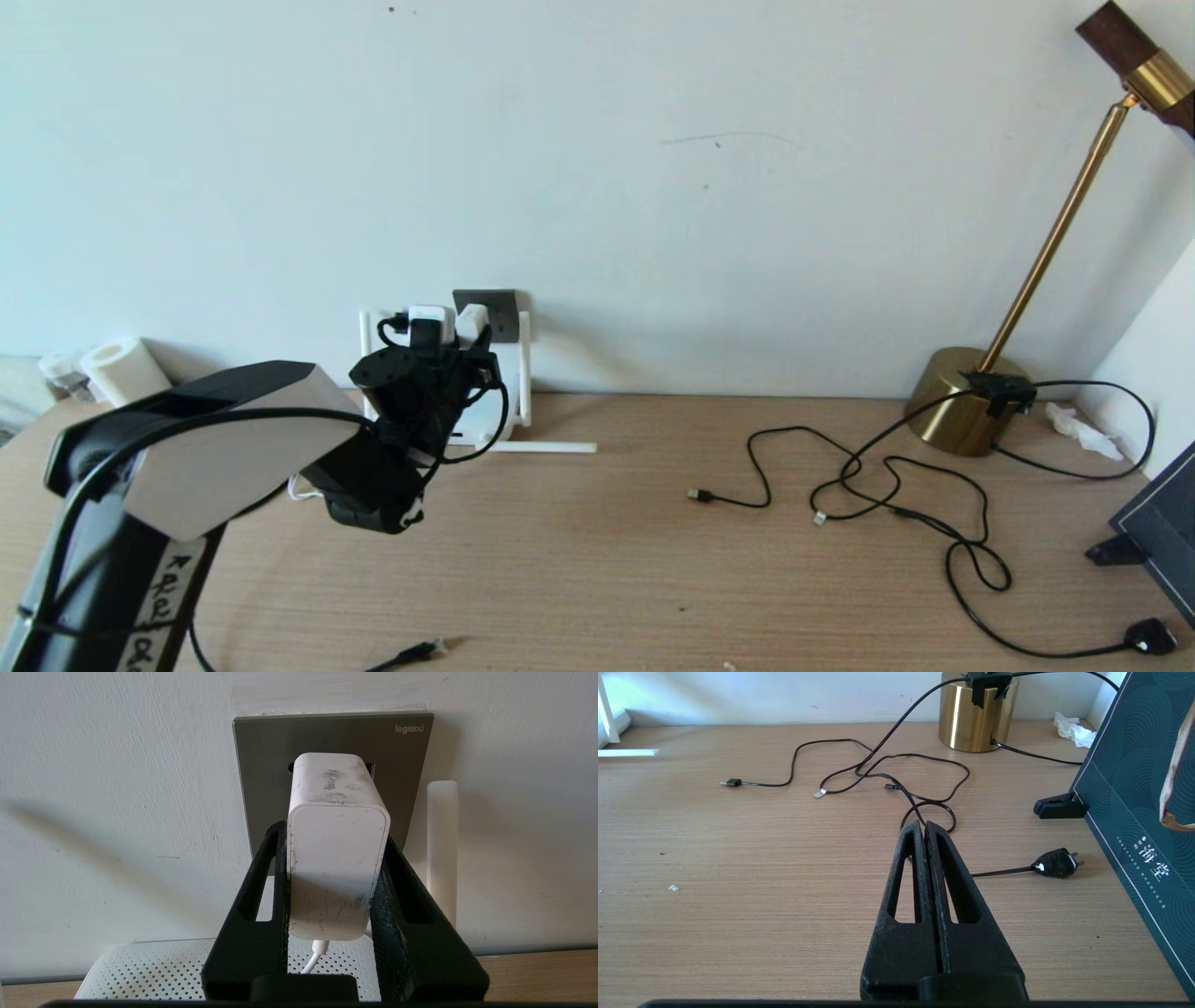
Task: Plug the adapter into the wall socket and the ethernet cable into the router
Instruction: Align plug and socket, then plug plug into socket
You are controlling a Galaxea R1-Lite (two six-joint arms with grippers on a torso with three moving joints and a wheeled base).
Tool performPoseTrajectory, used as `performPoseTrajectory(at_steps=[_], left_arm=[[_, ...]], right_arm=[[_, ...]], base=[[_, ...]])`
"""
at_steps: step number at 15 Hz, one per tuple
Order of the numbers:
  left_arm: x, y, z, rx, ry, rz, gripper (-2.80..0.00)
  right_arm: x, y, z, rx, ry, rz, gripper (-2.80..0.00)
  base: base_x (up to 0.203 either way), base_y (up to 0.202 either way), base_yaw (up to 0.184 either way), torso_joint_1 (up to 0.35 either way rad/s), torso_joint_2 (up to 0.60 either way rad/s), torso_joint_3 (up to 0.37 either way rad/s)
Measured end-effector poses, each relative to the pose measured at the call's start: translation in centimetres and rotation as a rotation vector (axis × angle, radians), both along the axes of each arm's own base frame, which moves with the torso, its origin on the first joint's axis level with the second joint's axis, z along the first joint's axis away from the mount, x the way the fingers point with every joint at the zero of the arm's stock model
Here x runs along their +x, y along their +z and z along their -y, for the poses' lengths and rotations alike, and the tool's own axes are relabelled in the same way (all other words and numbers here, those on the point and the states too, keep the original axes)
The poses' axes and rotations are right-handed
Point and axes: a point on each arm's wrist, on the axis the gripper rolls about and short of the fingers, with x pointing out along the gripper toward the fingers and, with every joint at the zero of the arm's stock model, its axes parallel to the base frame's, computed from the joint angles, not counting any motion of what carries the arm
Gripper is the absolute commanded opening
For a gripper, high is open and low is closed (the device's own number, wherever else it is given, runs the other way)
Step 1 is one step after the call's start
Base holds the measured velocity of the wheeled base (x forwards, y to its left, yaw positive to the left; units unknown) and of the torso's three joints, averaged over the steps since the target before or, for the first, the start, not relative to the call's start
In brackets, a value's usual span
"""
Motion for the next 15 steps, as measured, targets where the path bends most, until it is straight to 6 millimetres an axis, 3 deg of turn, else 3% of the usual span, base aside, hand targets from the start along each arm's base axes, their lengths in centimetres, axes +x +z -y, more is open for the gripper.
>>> performPoseTrajectory(at_steps=[15], left_arm=[[0.35, -0.19, -0.51, 0.0, 0.011, 0.002, -2.8]], right_arm=[[0.0, 0.0, 0.0, 0.0, 0.0, 0.0, -2.8]], base=[[0.0, 0.0, 0.0, 0.0, 0.0, 0.0]])
